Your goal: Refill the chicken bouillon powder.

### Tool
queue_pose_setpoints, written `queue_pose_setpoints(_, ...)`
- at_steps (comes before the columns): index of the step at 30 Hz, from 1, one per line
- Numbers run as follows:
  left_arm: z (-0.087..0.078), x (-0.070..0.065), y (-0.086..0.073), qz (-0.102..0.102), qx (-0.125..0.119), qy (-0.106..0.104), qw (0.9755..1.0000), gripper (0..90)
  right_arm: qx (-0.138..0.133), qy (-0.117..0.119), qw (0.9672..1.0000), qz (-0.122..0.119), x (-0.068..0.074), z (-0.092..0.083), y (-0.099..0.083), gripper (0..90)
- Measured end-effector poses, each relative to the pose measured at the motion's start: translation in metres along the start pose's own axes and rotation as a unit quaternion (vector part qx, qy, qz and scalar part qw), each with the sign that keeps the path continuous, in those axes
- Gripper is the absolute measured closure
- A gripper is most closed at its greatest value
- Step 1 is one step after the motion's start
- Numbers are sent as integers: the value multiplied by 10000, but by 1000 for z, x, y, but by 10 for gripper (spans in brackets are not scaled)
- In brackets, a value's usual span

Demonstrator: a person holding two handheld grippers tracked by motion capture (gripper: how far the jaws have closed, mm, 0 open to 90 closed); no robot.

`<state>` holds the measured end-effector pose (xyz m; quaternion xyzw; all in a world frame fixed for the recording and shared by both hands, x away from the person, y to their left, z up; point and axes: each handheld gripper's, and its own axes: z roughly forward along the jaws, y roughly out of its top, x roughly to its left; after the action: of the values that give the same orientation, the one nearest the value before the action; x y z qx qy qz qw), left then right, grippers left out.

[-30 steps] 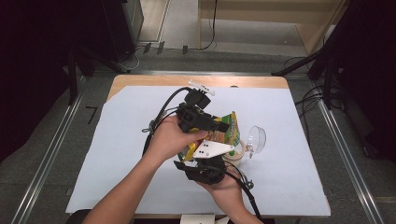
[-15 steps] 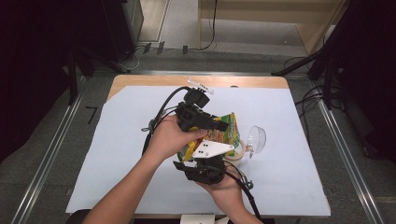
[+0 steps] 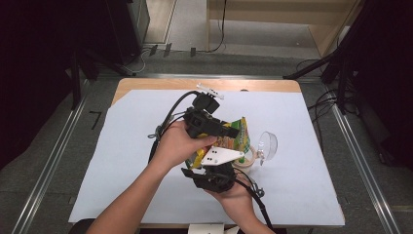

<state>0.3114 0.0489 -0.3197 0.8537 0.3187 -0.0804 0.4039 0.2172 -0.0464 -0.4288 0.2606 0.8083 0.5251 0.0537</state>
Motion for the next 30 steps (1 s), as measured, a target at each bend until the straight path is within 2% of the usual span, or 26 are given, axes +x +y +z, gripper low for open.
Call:
queue_pose_setpoints(9, -1, 2, 0, -69, 26, -7, 10000, 688, 12, 35, 10000, 7, 0, 1, 2, 703)
queue_pose_setpoints(16, -1, 1, 1, -120, 107, 93, 9998, 708, 39, 63, 10000, 50, 2, 2, 3, 700)
queue_pose_setpoints(25, -1, -8, 1, 27, 106, 195, 9998, 713, -3, 58, 10000, 39, 3, 1, 2, 703)
queue_pose_setpoints(30, 1, -9, 1, 47, 154, 129, 9998, 714, -40, 25, 10000, 51, 4, 1, -1, 699)
